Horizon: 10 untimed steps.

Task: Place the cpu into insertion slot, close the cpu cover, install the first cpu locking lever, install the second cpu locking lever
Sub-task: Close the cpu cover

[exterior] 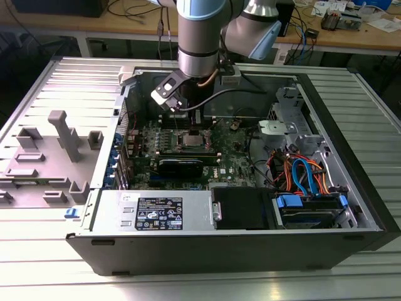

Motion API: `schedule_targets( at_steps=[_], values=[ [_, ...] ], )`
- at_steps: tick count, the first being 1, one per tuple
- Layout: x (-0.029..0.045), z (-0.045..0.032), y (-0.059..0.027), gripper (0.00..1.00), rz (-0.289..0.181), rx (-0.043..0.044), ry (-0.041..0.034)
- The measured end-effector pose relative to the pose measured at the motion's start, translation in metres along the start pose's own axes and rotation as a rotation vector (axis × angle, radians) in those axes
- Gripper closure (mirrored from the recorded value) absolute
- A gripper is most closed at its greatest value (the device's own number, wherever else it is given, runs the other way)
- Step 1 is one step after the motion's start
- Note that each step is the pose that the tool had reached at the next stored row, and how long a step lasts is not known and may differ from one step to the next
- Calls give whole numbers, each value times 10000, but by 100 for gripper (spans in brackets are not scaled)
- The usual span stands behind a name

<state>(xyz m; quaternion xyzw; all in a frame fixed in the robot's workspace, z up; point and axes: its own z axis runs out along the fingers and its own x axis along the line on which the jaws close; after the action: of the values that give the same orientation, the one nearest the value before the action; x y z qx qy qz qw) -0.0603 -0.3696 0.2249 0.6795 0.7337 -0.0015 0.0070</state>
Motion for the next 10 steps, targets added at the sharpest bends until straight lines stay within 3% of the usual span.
schedule_targets(
  at_steps=[10],
  values=[
    [-1,-72,1,89,0,-1,1]
  ],
)
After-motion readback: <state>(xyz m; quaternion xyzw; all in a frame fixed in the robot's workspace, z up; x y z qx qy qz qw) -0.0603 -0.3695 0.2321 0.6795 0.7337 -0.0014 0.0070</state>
